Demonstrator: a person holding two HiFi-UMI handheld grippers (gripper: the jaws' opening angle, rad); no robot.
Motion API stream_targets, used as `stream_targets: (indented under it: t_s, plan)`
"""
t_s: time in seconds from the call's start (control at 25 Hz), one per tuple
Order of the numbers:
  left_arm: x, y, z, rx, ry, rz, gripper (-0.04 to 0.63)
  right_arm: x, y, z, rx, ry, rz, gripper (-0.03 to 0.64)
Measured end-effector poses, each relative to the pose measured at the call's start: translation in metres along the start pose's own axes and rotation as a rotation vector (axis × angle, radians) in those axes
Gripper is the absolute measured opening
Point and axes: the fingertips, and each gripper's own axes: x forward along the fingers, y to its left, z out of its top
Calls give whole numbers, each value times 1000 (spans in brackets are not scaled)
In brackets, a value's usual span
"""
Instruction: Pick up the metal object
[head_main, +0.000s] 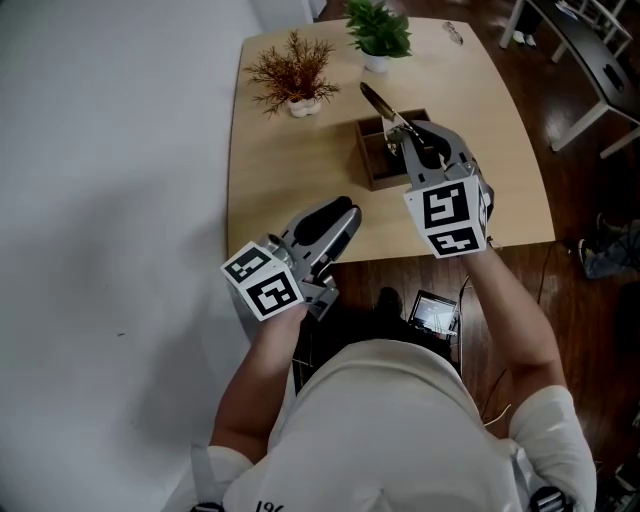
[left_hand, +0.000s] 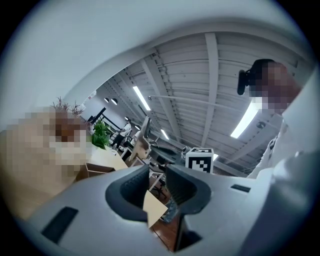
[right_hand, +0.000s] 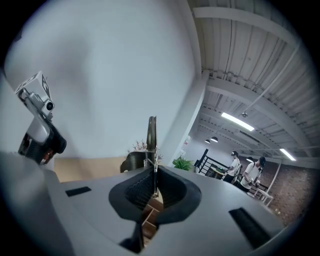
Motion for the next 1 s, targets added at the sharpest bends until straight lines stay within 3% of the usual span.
stream_targets:
  t_s: [0.6,1.0]
  plan:
    - [-29,-31,-4,74,10,-11,81,-84,11,10,150,-50,-1,5]
    - [-52,-42,-23,88,35,-3,81,-131,26,-22,250,17,0,5]
